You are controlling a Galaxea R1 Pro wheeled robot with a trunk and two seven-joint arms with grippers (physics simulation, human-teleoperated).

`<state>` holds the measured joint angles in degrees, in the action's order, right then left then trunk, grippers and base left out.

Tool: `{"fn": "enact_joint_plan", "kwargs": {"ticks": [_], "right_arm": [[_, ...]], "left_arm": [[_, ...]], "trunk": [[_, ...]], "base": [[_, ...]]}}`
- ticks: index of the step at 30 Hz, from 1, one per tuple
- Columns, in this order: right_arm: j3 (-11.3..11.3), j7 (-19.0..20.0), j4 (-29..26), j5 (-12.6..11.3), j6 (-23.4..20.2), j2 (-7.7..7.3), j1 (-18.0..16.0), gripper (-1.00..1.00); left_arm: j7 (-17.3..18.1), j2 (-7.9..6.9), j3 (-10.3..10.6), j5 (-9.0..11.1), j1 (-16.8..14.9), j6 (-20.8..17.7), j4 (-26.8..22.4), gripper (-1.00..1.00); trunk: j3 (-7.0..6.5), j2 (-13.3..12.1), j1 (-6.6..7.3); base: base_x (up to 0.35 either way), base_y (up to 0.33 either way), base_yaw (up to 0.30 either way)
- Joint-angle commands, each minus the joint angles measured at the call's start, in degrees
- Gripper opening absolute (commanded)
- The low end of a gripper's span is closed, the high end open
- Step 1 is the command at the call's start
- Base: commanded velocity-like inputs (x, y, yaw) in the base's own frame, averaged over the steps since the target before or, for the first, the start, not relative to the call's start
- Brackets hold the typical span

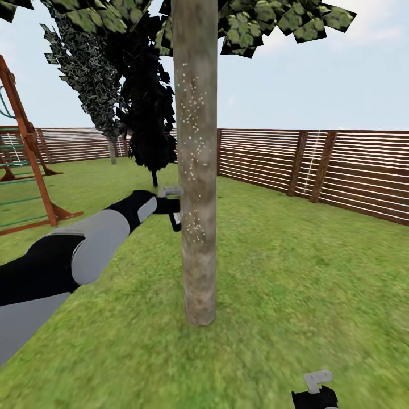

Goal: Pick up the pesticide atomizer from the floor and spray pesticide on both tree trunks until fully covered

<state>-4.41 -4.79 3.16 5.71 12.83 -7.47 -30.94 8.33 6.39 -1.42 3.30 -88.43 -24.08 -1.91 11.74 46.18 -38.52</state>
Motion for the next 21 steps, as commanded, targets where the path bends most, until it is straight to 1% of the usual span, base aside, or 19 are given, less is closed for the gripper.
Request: {"fn": "enact_joint_plan", "kwargs": {"ticks": [1,3,7,9,10,15,16,17,18,19,20,21], "right_arm": [[-0.01,-0.02,0.00,0.00,0.00,0.00,0.00,1.00],[-0.03,-0.02,0.00,0.00,0.00,0.00,0.00,1.00],[-0.01,0.01,0.00,0.00,0.00,0.00,0.00,1.00],[0.00,0.03,0.00,0.00,0.00,0.00,0.00,1.00],[-0.01,0.03,0.00,0.00,0.00,0.00,0.00,1.00],[-0.02,0.01,0.00,0.00,0.00,0.00,0.00,1.00],[0.00,0.00,0.00,0.00,0.00,0.00,0.00,1.00],[0.00,0.02,0.00,0.00,0.00,0.00,0.00,1.00],[0.01,0.02,0.00,0.00,0.00,0.00,0.00,1.00],[0.00,0.03,0.00,0.00,0.00,0.00,0.00,1.00],[0.01,0.02,0.00,0.00,0.00,0.00,0.00,1.00],[0.00,0.03,0.00,0.00,0.00,0.00,0.00,1.00]], "left_arm": [[-0.15,-0.05,-0.08,-0.05,0.47,0.80,0.01,-1.00],[-0.15,-0.12,-0.04,-0.05,1.96,1.87,0.05,-1.00],[-0.15,-0.13,0.01,-0.05,3.86,2.40,0.07,-1.00],[-0.15,-0.12,0.01,-0.05,5.32,5.05,0.07,-1.00],[-0.15,-0.13,0.01,-0.05,5.77,5.54,0.07,-1.00],[-0.15,-0.08,0.03,-0.21,8.05,6.43,0.07,-1.00],[-0.15,0.01,0.09,-0.62,8.52,6.45,0.07,-1.00],[-0.13,0.25,0.12,-1.76,8.85,6.47,0.10,-1.00],[-0.11,1.45,0.18,-4.63,9.24,6.56,0.13,-1.00],[-0.10,2.55,0.23,-5.78,9.50,7.07,0.15,-1.00],[-0.08,3.37,0.28,-6.37,9.63,7.98,0.15,-1.00],[-0.07,3.61,0.36,-6.67,9.70,8.59,0.14,-1.00]], "trunk": [[0.00,0.00,0.00],[0.00,0.00,0.00],[0.00,0.00,0.00],[0.00,0.00,0.00],[0.00,0.00,0.00],[0.00,0.00,0.00],[0.00,0.00,0.00],[0.00,0.00,0.00],[0.00,0.00,0.00],[0.00,0.00,0.00],[0.00,0.00,0.00],[0.00,0.00,0.00]], "base": [[0.000,0.000,0.000],[0.000,0.000,0.000],[0.000,0.000,0.000],[0.000,0.000,0.000],[0.000,0.000,0.000],[0.000,0.000,0.000],[0.000,0.000,0.000],[0.000,0.000,0.000],[0.000,0.000,0.000],[0.000,0.000,0.000],[0.000,0.000,0.000],[0.000,0.000,0.000]]}}
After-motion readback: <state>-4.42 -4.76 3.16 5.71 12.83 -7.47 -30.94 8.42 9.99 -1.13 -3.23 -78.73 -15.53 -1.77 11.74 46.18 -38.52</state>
